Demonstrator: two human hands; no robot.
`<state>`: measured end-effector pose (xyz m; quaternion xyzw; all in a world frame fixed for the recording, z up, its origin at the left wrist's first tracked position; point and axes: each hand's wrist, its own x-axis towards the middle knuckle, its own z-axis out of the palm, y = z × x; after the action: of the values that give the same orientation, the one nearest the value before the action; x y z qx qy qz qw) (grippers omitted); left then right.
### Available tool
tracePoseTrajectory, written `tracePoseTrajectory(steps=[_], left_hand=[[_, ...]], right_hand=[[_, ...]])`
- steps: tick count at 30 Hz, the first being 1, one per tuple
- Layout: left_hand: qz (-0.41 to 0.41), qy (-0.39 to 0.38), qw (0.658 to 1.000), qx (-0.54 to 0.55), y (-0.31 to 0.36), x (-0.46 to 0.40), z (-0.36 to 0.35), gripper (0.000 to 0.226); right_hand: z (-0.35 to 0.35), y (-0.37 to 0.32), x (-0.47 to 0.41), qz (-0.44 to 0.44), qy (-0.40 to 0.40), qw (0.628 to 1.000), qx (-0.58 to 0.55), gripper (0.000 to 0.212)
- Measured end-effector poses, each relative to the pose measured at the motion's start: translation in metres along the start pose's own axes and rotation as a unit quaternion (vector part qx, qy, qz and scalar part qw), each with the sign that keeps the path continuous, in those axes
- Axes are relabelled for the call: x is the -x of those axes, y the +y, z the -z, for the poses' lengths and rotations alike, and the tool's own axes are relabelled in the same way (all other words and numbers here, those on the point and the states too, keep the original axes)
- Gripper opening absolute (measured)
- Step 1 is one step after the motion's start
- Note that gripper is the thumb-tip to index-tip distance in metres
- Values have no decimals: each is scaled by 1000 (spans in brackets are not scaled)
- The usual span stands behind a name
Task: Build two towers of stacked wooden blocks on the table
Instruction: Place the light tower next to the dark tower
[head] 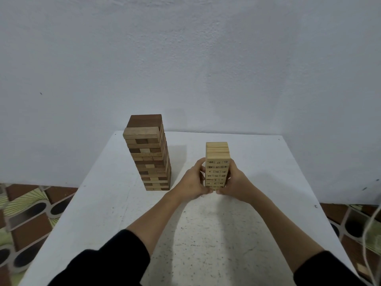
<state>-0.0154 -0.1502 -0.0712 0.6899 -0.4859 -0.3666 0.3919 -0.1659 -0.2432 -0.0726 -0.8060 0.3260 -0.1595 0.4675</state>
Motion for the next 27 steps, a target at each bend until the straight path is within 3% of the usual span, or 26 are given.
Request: tracePoseTrajectory(steps=[11, 19, 27], left_hand=[[-19, 3, 1000, -6, 1, -2, 1, 84], [-81, 29, 996, -19, 13, 3, 11, 90], [-81, 21, 996, -33, 17, 6, 24, 98]], right_hand=[[2, 2, -5, -11, -12, 1000, -13, 107], [22, -8, 0, -11, -12, 1000, -2, 122], [32, -17, 3, 3, 2, 1000, -17, 115]])
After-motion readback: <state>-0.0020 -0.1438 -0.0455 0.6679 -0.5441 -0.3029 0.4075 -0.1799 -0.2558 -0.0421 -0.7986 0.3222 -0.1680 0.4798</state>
